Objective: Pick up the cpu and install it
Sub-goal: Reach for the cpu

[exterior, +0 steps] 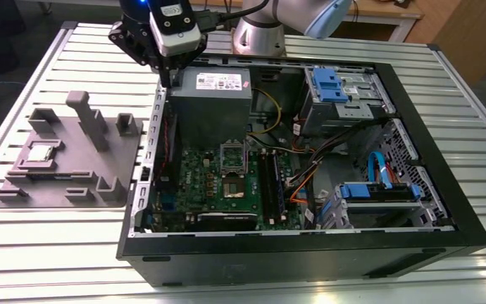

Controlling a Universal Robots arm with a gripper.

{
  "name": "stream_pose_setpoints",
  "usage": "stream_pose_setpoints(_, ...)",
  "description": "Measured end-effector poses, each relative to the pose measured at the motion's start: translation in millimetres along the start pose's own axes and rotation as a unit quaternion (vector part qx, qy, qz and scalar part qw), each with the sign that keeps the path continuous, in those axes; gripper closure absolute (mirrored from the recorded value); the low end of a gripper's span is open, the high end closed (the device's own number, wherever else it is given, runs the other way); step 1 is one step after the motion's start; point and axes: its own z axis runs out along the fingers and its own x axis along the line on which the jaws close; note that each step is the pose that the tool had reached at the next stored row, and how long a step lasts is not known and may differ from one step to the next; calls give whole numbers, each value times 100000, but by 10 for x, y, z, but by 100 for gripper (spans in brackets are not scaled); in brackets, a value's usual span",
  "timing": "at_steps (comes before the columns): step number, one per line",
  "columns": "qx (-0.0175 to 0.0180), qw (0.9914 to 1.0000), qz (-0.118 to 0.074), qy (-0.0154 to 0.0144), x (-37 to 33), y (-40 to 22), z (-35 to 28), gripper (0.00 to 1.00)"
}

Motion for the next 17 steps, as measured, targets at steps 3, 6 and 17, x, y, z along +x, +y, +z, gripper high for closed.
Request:
stream_pose_setpoints(3, 1, 100000, 1, 3, 8, -1, 0, 90)
stream_pose_setpoints(6, 2, 100000, 0, 2, 14, -1, 0, 90)
stream_pose_setpoints(17, 1, 100000, 1, 0, 55, -4, 3, 90)
